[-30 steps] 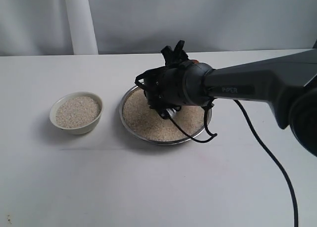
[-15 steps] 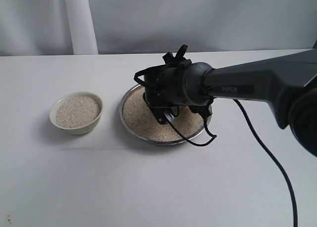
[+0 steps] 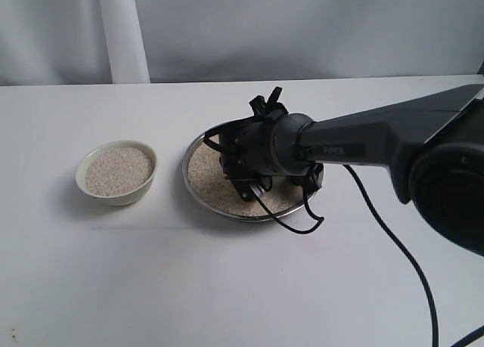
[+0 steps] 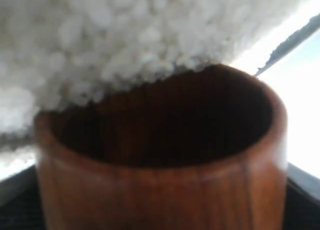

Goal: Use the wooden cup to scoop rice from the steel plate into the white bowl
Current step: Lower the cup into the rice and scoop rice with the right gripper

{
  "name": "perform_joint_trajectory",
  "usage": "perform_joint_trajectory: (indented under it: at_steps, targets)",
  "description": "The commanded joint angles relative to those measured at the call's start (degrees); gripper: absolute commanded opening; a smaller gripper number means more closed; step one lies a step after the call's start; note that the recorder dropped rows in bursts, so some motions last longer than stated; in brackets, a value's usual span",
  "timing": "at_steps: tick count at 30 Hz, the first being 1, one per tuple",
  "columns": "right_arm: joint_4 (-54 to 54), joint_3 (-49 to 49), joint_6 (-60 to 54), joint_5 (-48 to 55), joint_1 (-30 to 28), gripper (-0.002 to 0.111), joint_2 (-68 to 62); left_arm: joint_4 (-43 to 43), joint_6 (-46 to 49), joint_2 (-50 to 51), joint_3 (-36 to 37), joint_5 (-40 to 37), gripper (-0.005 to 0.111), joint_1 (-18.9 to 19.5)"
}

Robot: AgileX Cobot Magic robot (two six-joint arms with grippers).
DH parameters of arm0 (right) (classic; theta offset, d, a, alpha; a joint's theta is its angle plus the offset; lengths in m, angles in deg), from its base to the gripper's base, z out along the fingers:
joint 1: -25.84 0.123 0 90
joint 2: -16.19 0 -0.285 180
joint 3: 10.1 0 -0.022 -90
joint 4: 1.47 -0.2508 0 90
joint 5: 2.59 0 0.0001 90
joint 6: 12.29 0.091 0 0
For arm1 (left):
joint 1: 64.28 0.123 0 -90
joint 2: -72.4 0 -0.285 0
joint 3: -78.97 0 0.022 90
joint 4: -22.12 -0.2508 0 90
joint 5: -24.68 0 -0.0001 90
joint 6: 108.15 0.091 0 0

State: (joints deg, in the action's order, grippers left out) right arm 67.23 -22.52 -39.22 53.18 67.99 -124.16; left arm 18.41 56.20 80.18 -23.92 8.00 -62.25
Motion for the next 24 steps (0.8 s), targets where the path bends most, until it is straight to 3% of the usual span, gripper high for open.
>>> perform_joint_trajectory:
  at_steps: [1,24]
  targets:
    - [-2.42,-0.12,0.91,-2.21,-0.38,0.000,-0.28,0.22,-0.14,0.01,0.11,0.32,0.000,-0.29]
    - [-19.87,-0.12,3.42,-16.17,-1.01,0.000,-0.28,0.22,-0.14,0.01,0.11,0.32,0.000,-0.29]
